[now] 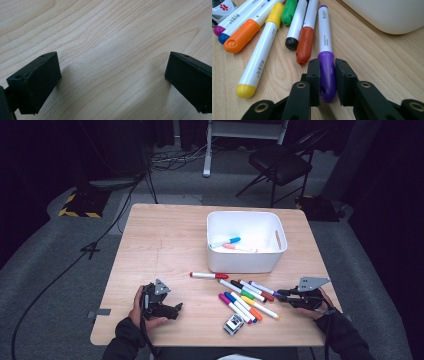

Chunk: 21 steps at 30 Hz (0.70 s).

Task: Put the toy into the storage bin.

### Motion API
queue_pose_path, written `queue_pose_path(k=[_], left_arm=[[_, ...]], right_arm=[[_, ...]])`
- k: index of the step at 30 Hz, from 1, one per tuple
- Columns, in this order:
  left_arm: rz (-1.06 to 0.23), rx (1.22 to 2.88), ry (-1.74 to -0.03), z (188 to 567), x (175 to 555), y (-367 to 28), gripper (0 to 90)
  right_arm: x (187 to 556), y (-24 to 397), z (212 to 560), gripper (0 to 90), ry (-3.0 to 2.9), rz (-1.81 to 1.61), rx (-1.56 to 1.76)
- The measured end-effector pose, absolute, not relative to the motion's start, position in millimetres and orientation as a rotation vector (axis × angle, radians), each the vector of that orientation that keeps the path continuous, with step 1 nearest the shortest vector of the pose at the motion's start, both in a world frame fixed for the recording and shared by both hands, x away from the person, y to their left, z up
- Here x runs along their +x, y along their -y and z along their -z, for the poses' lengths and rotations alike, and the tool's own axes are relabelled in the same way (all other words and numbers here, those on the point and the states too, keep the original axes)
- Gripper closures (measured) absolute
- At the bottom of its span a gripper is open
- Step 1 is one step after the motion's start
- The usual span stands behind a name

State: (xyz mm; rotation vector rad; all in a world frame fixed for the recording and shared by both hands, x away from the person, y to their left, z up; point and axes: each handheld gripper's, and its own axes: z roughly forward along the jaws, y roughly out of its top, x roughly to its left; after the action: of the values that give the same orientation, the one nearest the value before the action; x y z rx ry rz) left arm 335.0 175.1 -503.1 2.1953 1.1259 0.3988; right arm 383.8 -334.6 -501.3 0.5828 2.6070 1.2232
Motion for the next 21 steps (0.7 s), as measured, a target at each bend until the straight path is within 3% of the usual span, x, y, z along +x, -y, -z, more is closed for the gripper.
queue_pose_path(k=[21], left_arm=[[-0.397,2.195,-1.126,503.1,335.1,-175.0,0.6]], right_arm=[[379.9,348.9,476.9,75.4,-2.510,-1.370,0.522]])
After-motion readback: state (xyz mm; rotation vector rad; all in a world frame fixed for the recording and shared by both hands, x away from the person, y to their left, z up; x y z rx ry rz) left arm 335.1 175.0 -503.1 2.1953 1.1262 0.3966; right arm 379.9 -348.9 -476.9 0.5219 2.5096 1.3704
